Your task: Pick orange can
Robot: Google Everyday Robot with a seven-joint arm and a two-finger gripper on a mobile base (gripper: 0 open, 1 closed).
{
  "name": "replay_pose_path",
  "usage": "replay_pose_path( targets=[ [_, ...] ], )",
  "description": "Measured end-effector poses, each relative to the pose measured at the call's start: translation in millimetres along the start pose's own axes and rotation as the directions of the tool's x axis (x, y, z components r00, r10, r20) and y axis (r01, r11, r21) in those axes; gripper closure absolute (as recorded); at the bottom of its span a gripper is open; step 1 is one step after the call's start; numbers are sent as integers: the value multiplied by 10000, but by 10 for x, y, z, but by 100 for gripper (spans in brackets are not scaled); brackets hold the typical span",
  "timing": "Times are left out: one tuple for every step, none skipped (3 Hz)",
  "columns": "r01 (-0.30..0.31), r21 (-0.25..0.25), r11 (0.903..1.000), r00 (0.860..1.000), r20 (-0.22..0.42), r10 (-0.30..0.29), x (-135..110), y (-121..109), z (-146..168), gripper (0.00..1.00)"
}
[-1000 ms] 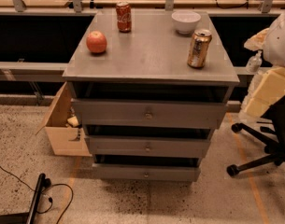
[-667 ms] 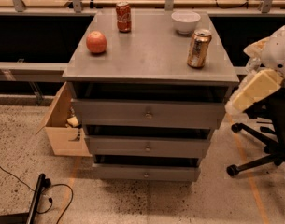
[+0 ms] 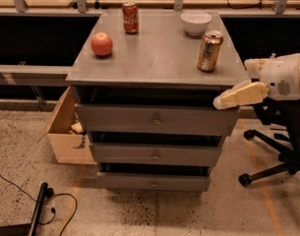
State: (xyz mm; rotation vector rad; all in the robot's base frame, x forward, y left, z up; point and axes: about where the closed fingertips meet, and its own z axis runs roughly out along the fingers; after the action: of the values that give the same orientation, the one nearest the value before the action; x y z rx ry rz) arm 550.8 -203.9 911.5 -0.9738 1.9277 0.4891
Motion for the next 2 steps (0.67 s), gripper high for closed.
replay_pose_path(
  targets=[
    [-684,779,9946,9854,1610,551,-108,-309,207,0],
    [-875,1596,9833,9772,2052,537,-201,-535,212,0]
  ],
)
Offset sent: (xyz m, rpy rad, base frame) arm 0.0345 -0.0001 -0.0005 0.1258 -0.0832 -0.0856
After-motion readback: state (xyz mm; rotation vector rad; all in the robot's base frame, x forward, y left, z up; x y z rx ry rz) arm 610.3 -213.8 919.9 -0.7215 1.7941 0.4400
